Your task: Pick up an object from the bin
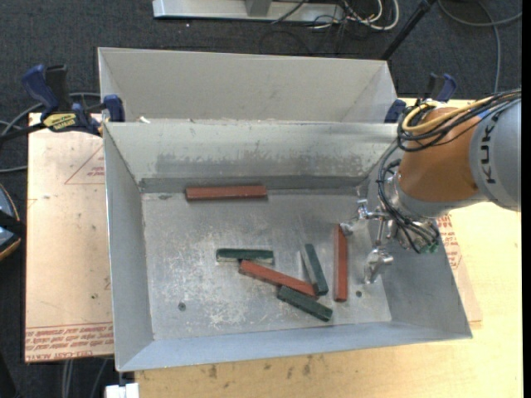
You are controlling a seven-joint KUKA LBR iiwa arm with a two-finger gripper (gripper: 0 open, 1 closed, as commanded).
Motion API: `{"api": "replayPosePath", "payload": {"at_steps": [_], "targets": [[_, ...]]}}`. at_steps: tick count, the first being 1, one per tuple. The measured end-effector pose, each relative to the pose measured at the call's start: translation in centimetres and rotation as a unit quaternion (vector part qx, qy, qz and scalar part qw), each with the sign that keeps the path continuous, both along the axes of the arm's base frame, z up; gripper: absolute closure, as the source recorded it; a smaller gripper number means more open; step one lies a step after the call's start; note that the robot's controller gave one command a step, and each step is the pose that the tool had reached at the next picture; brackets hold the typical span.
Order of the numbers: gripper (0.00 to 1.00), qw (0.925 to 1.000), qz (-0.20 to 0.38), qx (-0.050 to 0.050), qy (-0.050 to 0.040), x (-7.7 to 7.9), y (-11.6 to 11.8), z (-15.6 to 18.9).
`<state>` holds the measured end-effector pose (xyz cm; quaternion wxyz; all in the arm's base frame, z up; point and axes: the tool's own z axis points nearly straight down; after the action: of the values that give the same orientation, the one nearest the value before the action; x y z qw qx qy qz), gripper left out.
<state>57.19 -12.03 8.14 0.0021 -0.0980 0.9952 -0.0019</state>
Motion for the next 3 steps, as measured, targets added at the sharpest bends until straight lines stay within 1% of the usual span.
{"api": "replayPosePath", "payload": {"at_steps": [1, 2, 3], "targets": [[0.00, 1.0000, 0.000, 0.000, -0.0019, 0.1, 0.0, 0.0], [0.00, 0.9999, -0.017, 0.003, 0.0033, -1.8, -0.1, 3.9], [0.00, 0.9986, 0.052, 0.000, -0.0045, -0.7, 1.7, 5.0]]}}
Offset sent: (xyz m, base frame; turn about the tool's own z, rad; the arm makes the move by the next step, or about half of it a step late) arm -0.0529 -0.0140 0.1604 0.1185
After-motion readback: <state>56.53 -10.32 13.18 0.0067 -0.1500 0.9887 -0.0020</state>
